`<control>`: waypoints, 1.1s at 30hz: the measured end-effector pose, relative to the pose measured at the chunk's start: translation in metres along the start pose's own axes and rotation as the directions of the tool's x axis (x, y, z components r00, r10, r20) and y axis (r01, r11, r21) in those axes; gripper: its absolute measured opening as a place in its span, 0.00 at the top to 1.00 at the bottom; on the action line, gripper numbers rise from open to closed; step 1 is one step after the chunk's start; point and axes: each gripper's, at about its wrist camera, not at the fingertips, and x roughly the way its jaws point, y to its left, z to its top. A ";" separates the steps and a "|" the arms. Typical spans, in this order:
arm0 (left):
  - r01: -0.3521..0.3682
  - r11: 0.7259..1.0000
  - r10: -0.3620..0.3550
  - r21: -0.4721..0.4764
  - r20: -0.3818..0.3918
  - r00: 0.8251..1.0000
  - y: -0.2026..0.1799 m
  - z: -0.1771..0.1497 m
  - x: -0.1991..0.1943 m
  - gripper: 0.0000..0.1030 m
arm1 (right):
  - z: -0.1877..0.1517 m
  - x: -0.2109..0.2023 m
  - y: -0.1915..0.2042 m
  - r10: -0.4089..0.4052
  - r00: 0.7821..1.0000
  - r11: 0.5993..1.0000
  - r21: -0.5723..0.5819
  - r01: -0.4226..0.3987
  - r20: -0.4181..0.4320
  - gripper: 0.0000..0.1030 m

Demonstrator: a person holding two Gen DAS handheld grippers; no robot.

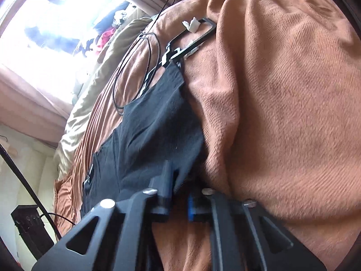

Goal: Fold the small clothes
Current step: 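Grasp the shirt's other side edge with the right tool, then fold the held side over toward the collar and open the right tool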

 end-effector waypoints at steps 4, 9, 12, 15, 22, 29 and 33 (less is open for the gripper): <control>0.038 0.999 -0.038 -0.001 -0.024 0.999 -0.006 0.007 0.016 0.77 | 0.000 -0.019 0.021 0.041 0.998 0.997 -0.066 -0.038 0.042 0.98; 0.079 0.997 -0.080 -0.015 -0.052 0.995 -0.013 0.011 0.029 0.83 | -0.010 -0.035 0.051 0.106 0.992 0.985 -0.146 -0.096 0.061 0.98; 0.092 0.996 -0.093 -0.015 -0.076 0.993 -0.017 0.008 0.033 0.83 | -0.015 -0.039 0.061 0.143 0.988 0.976 -0.174 -0.132 0.052 0.98; 0.088 0.996 -0.090 -0.027 -0.095 0.991 -0.015 0.005 0.035 0.83 | -0.024 -0.039 0.069 0.171 0.985 0.969 -0.189 -0.163 0.031 0.98; 0.072 0.996 -0.077 -0.062 -0.082 0.994 -0.002 0.002 0.015 0.83 | -0.035 -0.034 0.083 0.198 0.980 0.960 -0.199 -0.198 -0.018 0.98; 0.039 0.995 -0.045 -0.093 -0.055 0.998 0.015 0.004 -0.022 0.83 | -0.057 -0.015 0.098 0.204 0.975 0.955 -0.202 -0.218 -0.089 0.98; 0.019 0.995 -0.023 -0.101 -0.038 0.999 0.021 0.005 -0.042 0.83 | -0.071 0.000 0.106 0.146 0.976 0.961 -0.210 -0.178 -0.160 0.93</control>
